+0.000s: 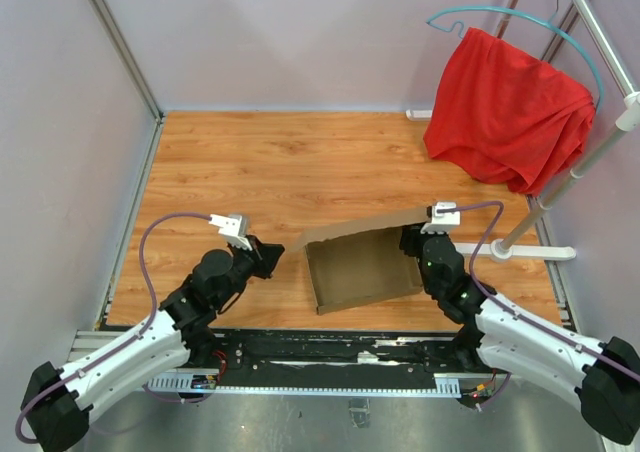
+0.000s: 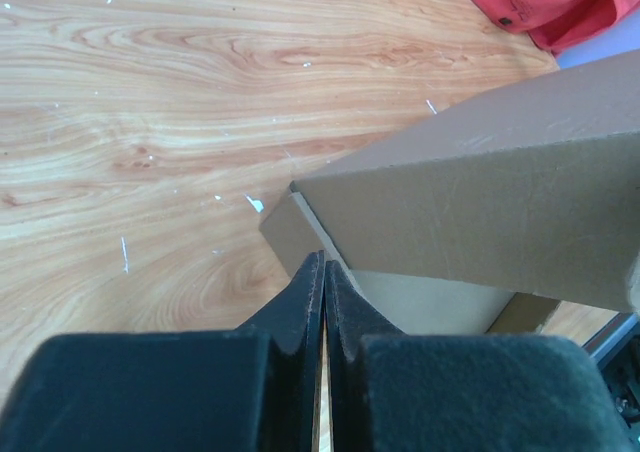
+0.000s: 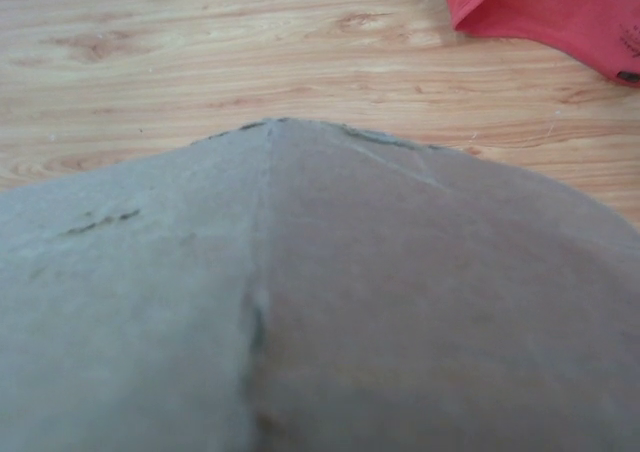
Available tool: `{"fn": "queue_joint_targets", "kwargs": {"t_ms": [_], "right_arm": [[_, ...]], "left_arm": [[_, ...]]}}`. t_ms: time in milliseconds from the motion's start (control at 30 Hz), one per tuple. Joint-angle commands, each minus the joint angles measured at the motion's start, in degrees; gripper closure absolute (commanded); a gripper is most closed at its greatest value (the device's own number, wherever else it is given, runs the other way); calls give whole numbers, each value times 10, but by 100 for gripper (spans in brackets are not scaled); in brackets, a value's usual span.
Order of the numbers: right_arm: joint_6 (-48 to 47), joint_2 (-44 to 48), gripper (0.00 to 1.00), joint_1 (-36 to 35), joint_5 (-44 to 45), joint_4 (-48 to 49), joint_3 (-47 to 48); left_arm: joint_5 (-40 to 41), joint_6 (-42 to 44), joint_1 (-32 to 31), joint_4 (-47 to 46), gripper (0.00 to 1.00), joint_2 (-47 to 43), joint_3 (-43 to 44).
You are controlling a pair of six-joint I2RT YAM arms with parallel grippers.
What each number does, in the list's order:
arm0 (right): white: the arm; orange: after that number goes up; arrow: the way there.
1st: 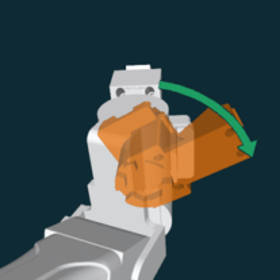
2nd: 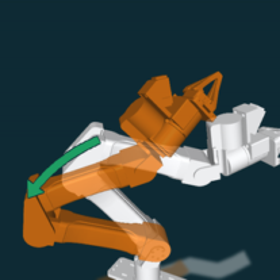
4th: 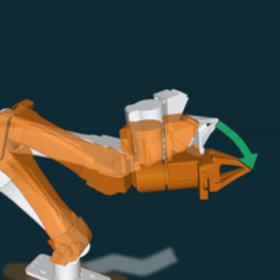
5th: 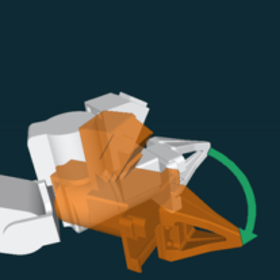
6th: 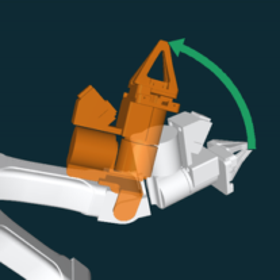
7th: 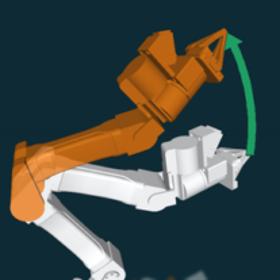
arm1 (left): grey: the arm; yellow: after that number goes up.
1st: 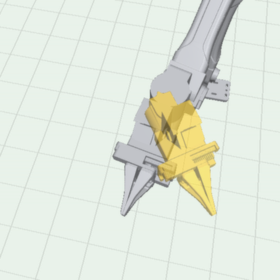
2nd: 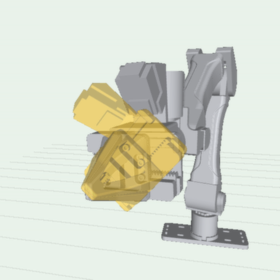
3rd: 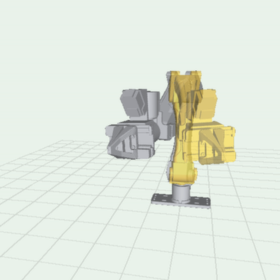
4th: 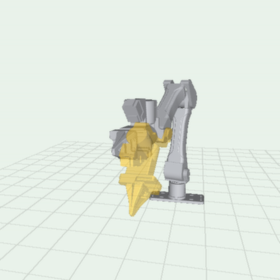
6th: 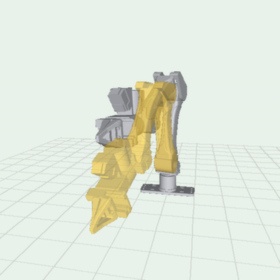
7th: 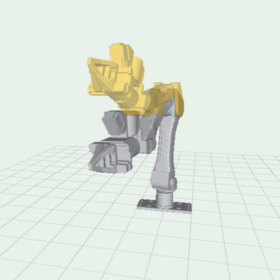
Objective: Fold the paper box
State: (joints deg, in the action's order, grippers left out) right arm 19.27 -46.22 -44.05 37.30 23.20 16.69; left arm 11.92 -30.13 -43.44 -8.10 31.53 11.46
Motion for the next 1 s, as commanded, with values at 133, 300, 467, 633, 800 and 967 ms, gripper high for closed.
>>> {"fn": "queue_joint_targets", "kwargs": {"t_ms": [133,300,467,633,800,967], "right_arm": [[38,125,9,-12,-22,-134,-38],[102,256,1,-13,-53,-297,-35],[193,325,1,-15,-49,-489,7],[158,408,1,-17,-133,-512,22],[85,459,1,-17,-276,-496,67],[32,445,1,-17,-378,-472,132]], "left_arm": [[29,61,-4,41,96,3,81],[34,85,-4,37,96,30,125],[47,101,-4,38,96,48,165],[49,99,-4,40,96,51,187],[44,96,-4,55,96,56,207],[40,85,-4,69,96,47,207]]}}
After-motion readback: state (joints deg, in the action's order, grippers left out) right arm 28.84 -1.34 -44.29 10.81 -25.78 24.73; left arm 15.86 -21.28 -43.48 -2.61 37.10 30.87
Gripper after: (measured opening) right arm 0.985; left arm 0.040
